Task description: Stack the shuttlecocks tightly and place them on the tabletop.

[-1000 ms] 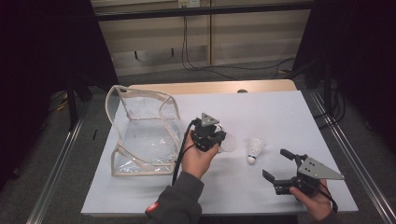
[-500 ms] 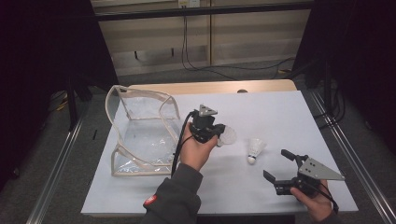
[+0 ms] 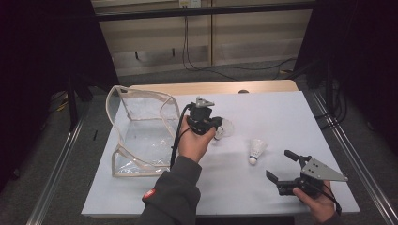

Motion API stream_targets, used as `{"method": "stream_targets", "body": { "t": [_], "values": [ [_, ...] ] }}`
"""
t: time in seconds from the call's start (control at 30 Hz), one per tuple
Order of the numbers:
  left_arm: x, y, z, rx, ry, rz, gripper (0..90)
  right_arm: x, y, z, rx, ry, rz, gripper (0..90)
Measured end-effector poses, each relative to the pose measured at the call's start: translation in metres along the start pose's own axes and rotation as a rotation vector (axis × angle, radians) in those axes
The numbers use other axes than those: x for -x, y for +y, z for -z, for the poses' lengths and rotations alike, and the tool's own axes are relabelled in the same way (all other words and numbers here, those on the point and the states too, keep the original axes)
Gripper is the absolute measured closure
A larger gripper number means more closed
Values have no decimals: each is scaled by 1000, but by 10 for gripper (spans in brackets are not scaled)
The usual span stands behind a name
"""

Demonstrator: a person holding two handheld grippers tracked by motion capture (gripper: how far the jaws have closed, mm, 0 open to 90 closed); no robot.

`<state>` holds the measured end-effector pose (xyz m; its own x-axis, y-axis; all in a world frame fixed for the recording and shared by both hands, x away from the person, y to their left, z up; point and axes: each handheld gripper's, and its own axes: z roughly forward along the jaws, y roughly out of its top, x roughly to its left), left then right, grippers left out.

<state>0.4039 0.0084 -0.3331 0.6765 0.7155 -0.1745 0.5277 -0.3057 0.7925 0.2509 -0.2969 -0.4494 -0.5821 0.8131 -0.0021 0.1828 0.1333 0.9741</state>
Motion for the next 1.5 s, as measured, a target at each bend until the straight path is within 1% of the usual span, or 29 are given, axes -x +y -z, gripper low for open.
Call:
{"method": "stream_targets", "body": {
  "t": [0.13, 0.23, 0.3, 0.47, 0.7, 0.8, 1.03, 1.1, 1.13, 1.27, 1.37, 1.43, 1.5],
  "values": [
    [-3, 5, 0, -1, 12, 8, 872, 0, 0, -1, 1, -1, 1, 21],
    [-6, 9, 0, -4, 9, 14, 872, -1, 1, -2, -1, 3, -1, 21],
    [-7, 11, 0, -3, 20, 15, 872, -1, 1, -2, 2, 5, 4, 21],
    [-10, 14, -1, -8, 28, 23, 873, -1, 2, -3, 3, 4, 5, 21],
    [-16, 19, -3, -11, 41, 30, 873, -1, 2, -6, 3, 16, 4, 21],
    [-19, 21, -5, -14, 39, 45, 873, -1, 2, -7, 6, 20, 4, 21],
    [-26, 24, -10, -10, 68, 54, 873, -1, 2, -6, 8, 19, 6, 21],
    [-28, 25, -11, -13, 73, 51, 873, -1, 2, -5, 7, 16, 5, 21],
    [-29, 25, -12, -12, 74, 58, 873, 0, 2, -5, 6, 15, 5, 21],
    [-33, 26, -15, -9, 94, 54, 873, 0, 2, -6, 6, 19, 3, 21],
    [-35, 27, -17, -12, 94, 61, 873, 0, 2, -5, 6, 18, 5, 21],
    [-36, 28, -19, -9, 113, 51, 873, -1, 2, -5, 8, 19, 4, 21],
    [-38, 29, -19, -11, 119, 51, 873, 0, 2, -5, 9, 20, 4, 21]
  ]
}}
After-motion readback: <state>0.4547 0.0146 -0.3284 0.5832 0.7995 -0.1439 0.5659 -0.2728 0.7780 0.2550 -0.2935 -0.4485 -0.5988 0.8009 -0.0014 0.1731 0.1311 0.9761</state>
